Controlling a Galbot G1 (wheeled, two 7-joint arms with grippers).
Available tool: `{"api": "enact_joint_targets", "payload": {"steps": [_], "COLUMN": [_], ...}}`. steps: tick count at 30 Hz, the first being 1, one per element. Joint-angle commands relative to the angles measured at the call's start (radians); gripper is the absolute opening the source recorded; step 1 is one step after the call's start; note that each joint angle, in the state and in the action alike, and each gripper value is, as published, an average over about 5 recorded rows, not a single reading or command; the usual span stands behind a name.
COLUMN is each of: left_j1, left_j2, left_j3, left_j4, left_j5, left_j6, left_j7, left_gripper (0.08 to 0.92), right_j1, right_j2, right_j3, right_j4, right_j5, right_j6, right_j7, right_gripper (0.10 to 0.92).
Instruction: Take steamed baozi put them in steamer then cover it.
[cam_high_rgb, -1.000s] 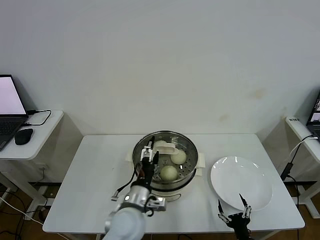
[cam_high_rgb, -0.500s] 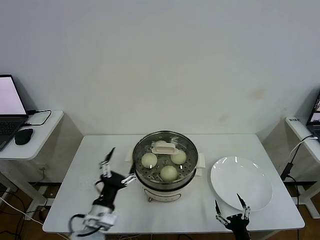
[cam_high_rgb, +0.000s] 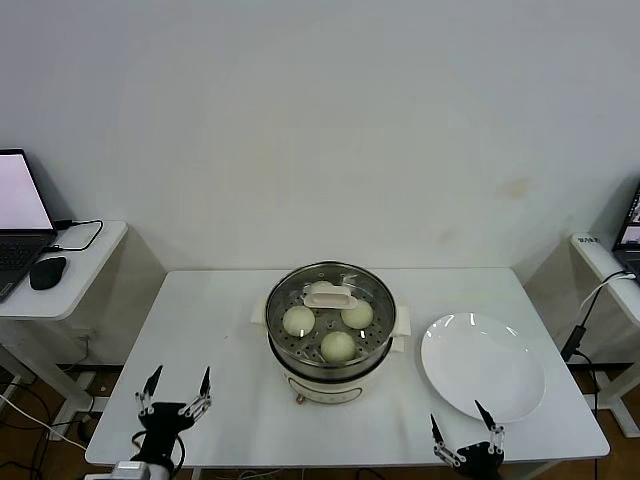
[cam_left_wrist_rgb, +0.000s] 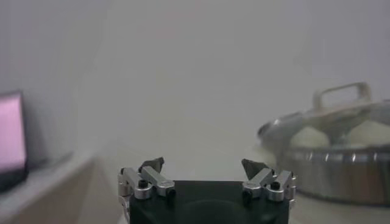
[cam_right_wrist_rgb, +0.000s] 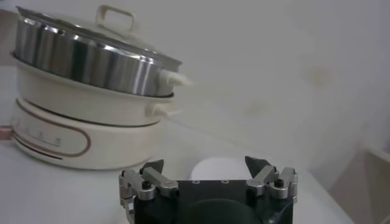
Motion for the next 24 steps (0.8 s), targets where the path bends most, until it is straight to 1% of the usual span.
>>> {"api": "enact_joint_targets", "payload": {"steps": [1,12,24], "left_j1": [0.095,0.09,0.081], "left_j2": [-0.022,-0.057,-0.038], "left_j3": [-0.076,-0.055,-0.058], "left_j4": [0.048,0.061,0.065], "left_j5": [-0.105,-0.034,-0.024], "left_j6": [-0.028,-0.06,-0.055], "left_j7": [0.051,0.055,0.069], "left_gripper": [0.823,0.823,0.823], "right_j1": [-0.042,-0.04,-0.045], "right_j2": [-0.037,-0.046,-0.048], "right_j3": [-0.016,-0.046,-0.044], "right_j4": [0.021,0.025,0.039], "right_j5": [0.05,0.058,0.077], "right_j6": [-0.001,0.004,-0.018], "right_j7": [0.002,0.01,0.025], "right_gripper": [0.823,0.823,0.823]}}
